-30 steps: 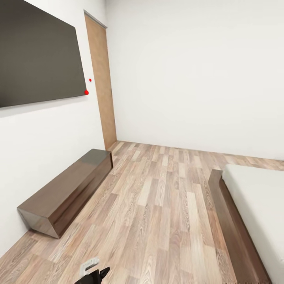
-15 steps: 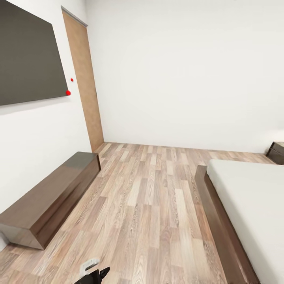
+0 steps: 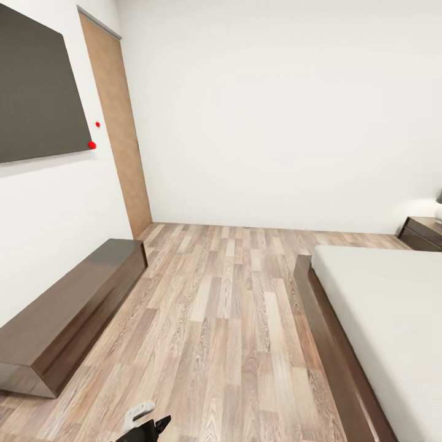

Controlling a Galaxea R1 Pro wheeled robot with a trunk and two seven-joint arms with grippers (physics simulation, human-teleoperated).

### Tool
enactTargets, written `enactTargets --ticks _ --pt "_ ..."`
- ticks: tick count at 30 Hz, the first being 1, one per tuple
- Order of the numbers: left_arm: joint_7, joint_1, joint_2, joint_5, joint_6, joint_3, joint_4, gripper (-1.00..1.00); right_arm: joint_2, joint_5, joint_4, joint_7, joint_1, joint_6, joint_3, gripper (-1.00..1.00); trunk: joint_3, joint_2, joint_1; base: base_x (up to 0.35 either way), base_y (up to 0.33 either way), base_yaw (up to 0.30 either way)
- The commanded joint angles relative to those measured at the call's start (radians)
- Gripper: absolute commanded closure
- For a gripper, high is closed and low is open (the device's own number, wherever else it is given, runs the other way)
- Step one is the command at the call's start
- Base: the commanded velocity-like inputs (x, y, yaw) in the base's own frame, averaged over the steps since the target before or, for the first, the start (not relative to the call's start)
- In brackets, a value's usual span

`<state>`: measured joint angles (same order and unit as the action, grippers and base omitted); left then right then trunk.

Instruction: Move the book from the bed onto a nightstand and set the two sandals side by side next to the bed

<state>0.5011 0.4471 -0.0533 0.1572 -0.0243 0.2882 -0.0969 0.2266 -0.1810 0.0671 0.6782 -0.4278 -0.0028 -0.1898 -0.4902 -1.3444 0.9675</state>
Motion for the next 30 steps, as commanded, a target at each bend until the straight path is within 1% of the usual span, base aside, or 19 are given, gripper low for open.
enactTargets --ticks 1,14,18,30 --pt "0.004 0.001 0.000 0.009 -0.002 -0.003 0.002 -1.00 0.000 -0.009 0.004 0.005 -0.002 0.000 0.000 -1.00 -0.001 -0.001 0.000 0.000 0.000 -0.003" --pt "0.004 0.001 0.000 0.009 -0.002 -0.003 0.002 -1.00 0.000 -0.007 0.005 0.005 -0.002 0.000 0.001 -1.00 0.010 -0.001 0.000 0.016 0.000 0.000" --pt "0.004 0.001 0.000 0.009 -0.002 -0.003 0.002 -1.00 -0.004 -0.002 0.005 0.001 -0.002 0.000 0.001 -1.00 0.011 -0.001 0.000 0.277 0.000 0.000" --pt "-0.004 0.001 0.001 0.007 -0.006 -0.007 0.001 -1.00 -0.002 -0.002 0.004 0.002 -0.002 0.000 0.001 -1.00 0.011 -0.001 0.000 0.330 0.000 0.000"
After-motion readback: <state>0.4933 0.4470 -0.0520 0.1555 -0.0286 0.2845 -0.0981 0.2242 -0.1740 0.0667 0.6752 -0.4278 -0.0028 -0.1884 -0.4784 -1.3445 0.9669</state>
